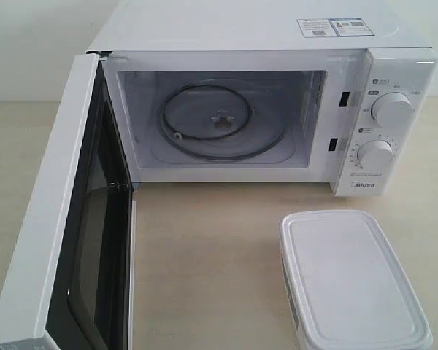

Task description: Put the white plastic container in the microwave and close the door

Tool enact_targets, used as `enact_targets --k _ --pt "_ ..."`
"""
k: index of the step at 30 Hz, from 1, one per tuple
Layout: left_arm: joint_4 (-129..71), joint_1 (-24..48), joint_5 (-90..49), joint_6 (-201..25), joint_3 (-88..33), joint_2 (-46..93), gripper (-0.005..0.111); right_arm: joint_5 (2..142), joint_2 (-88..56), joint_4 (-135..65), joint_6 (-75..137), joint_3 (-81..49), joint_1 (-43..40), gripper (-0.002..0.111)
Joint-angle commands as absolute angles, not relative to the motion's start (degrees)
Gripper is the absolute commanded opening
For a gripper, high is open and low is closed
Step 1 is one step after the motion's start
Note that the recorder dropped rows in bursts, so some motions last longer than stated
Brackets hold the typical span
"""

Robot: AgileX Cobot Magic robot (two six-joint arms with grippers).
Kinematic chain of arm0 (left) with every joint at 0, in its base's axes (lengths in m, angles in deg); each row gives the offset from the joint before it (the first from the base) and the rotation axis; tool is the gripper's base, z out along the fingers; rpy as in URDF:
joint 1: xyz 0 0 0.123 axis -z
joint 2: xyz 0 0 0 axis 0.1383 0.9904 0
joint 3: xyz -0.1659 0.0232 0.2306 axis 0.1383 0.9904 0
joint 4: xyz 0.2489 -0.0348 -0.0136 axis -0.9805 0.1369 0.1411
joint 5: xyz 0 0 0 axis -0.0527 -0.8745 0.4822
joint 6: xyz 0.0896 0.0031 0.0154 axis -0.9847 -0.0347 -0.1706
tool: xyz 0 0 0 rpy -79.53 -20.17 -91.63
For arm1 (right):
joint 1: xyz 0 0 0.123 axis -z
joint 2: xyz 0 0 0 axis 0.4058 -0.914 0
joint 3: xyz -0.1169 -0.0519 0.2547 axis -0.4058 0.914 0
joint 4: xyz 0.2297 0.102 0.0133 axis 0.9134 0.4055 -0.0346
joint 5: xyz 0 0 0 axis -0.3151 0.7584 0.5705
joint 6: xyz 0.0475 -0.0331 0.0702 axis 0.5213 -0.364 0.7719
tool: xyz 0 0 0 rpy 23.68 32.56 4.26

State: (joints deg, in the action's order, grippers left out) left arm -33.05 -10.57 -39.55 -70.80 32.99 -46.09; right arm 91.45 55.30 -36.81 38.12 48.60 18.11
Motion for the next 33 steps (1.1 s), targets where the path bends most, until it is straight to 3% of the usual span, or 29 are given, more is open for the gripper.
enact_targets --k 1,17,22,26,28,33 --pt "-32.7 -10.7 -39.3 -70.3 33.1 -46.2 0.004 90.6 55.5 -36.9 38.1 48.6 18.3 0.0" --pt "-32.7 -10.7 -39.3 -70.3 33.1 -46.2 0.004 81.5 55.5 -36.9 38.1 48.6 18.3 0.0" --pt "-32.7 -10.7 -39.3 -70.3 33.1 -46.2 0.004 67.1 55.5 -35.6 41.1 48.6 18.3 0.0" --pt "-32.7 -10.7 -39.3 -70.3 33.1 -46.2 0.004 46.4 55.5 -30.5 52.7 48.3 18.3 0.0" --pt "-32.7 -10.7 -39.3 -70.3 33.1 -46.2 0.004 47.6 55.5 -30.0 53.3 44.6 18.3 0.0" --pt "-32.7 -10.7 -39.3 -70.3 33.1 -46.2 0.004 68.6 55.5 -30.1 53.6 27.2 18.3 0.0"
